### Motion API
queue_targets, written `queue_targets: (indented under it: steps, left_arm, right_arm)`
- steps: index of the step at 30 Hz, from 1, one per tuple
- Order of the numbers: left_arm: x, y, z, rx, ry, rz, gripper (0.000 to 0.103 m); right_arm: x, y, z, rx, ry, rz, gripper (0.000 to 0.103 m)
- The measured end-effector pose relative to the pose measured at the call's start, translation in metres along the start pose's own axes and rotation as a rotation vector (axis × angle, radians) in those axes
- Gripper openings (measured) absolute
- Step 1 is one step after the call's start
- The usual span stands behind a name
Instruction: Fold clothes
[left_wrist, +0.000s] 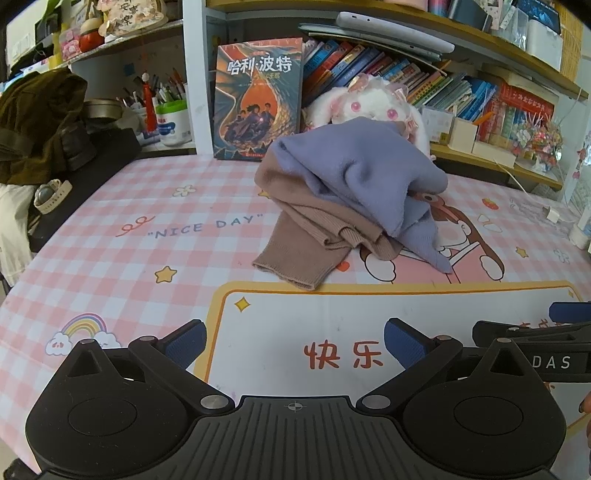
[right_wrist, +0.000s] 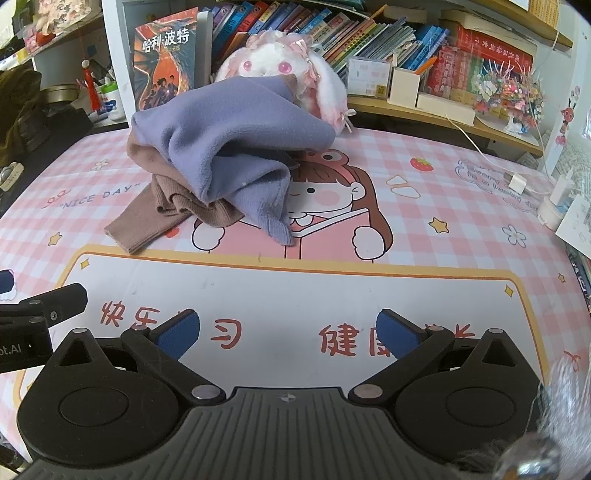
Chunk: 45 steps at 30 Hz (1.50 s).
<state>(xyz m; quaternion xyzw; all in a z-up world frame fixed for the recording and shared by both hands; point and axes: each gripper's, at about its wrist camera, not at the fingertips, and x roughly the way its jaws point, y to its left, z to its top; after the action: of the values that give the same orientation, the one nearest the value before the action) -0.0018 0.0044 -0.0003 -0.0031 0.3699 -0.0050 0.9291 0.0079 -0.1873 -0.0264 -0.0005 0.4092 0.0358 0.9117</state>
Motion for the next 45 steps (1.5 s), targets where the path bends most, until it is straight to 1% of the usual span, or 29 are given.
queue_targets:
  steps: [30, 45]
  left_arm:
    - [0.0045, -0.0037, 0.0028, 0.0, 0.02, 0.003, 0.103]
    - [0.0025, -0.0032, 0.0028, -0.001, 0.01, 0.008, 0.103]
  right_arm:
    - [0.0036, -0.0027, -0.0014, 0.011, 0.017, -0.004, 0.103]
    - [0.0032, -0.0022, -0.0019, 0.012, 0.013, -0.004, 0.103]
